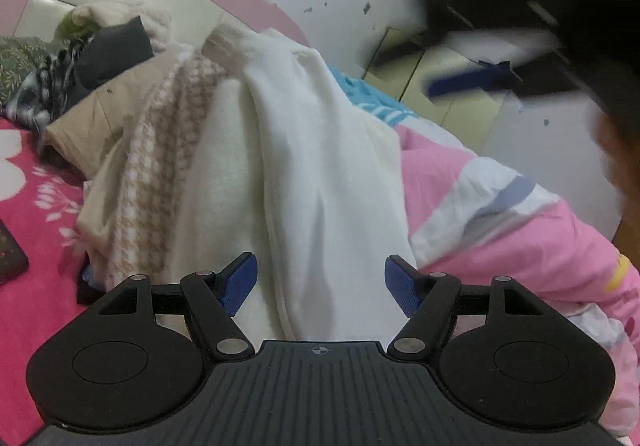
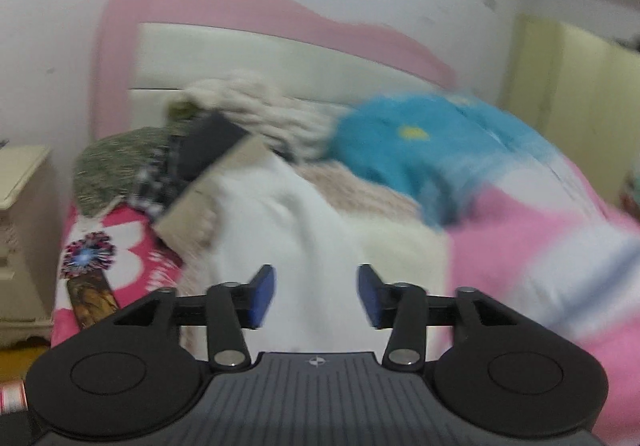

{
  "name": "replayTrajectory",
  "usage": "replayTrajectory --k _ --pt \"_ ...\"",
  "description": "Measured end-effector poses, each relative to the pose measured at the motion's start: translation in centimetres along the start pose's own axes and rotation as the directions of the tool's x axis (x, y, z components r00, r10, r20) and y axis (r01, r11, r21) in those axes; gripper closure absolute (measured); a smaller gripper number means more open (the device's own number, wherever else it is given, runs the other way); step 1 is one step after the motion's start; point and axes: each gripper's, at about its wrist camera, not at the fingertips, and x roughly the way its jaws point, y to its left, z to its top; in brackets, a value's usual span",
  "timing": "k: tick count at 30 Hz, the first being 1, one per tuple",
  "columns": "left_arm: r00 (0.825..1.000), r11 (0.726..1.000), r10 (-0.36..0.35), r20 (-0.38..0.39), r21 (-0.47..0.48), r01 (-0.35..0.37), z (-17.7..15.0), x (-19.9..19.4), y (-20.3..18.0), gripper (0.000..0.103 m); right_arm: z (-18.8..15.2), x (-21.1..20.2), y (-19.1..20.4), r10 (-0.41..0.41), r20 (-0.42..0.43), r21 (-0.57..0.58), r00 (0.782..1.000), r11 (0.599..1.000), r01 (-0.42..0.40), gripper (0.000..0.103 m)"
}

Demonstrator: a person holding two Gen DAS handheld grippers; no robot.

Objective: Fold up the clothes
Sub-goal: 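Grasp a second white sock from the clothes pile with the right gripper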

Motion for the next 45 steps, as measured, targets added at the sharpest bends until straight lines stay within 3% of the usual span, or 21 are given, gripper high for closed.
replayTrajectory --k 5,12,13,19,25,37,45 --pt "1.000 1.000 0.005 0.001 0.000 -0.005 0.2 0.3 0.2 0.032 2.3 5.0 4.3 0.038 -0.014 -0.155 0.999 0.987 -0.040 0.045" --pt "1.000 1.000 0.005 0.011 -0.019 -0.004 0.2 0.0 0.4 0.034 2.4 8.9 7.1 -0.049 -0.012 -0.282 0.999 0.958 0.044 0.050" --pt "1.000 1.000 0.007 0.015 -0.019 -0.007 0.2 0.0 0.3 0.035 2.3 8.7 6.9 -0.051 -0.003 -0.266 0.999 0.963 0.049 0.058" --pt "0.999 1.000 0.019 0.038 -0.017 -0.019 0.0 -0.4 0.0 0.041 1.7 7.4 5.4 -0.060 0.055 -0.164 0.997 0.984 0.069 0.084" --pt "0.999 1.000 0.006 0.054 -0.002 -0.006 -0.2 -0.8 -0.5 0.043 1.8 4.8 3.6 -0.073 0.123 -0.060 0.990 0.995 0.081 0.086" --pt "0.995 0.994 -0.092 0.046 0.063 0.089 -1.1 -0.8 -2.2 0.042 0.6 -0.8 -1.1 -0.118 0.223 0.130 0.968 0.987 0.091 0.086" --pt "0.986 0.979 -0.168 -0.003 0.115 0.168 -2.0 -0.3 -3.5 0.040 -1.5 -4.2 -4.7 -0.178 0.258 0.232 0.950 0.966 0.118 0.086"
